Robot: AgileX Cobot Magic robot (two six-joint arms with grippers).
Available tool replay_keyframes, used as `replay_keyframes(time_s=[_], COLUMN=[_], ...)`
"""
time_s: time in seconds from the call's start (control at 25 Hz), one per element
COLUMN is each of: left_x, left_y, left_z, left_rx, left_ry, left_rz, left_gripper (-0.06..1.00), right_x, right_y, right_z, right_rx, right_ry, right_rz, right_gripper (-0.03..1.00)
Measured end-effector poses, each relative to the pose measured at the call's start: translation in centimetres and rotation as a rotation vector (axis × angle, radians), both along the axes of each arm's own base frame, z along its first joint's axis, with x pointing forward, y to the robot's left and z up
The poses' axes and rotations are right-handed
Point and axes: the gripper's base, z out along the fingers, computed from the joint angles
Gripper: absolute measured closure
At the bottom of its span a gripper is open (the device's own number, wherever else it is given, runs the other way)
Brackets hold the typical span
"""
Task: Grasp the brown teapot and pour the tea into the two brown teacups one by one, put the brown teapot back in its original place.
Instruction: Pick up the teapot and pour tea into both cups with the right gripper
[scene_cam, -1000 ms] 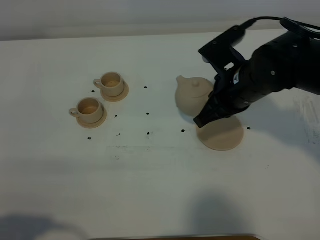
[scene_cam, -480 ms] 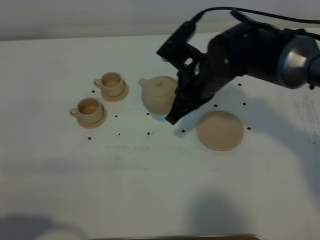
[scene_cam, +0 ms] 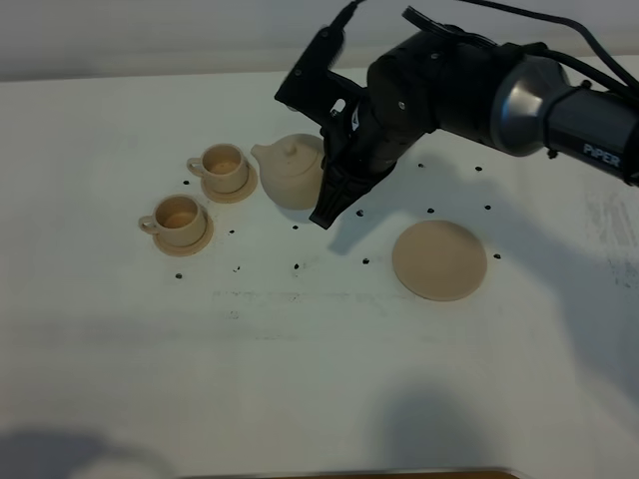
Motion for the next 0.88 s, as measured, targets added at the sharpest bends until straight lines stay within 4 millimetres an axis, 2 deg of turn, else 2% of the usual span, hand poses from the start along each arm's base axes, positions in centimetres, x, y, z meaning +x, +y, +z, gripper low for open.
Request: replay_keyframes(time_s=[0.6,0.88], left_x=[0.0,0.0], left_y=[0.0,0.0], left_z=[0.0,0.0], left_rx=[0.0,0.0], left_ry=[0.0,0.0], left_rz=[0.0,0.0], left_gripper=[0.42,0.42], right_x=[2.6,3.1], right_y=[1.6,1.9], right_z=[-1.1,-1.1], right_rx=[-0.035,-0.038], right_ry=[-0.024,-0.036], right_rz=[0.054,0.063], right_gripper=[0.88,0.88])
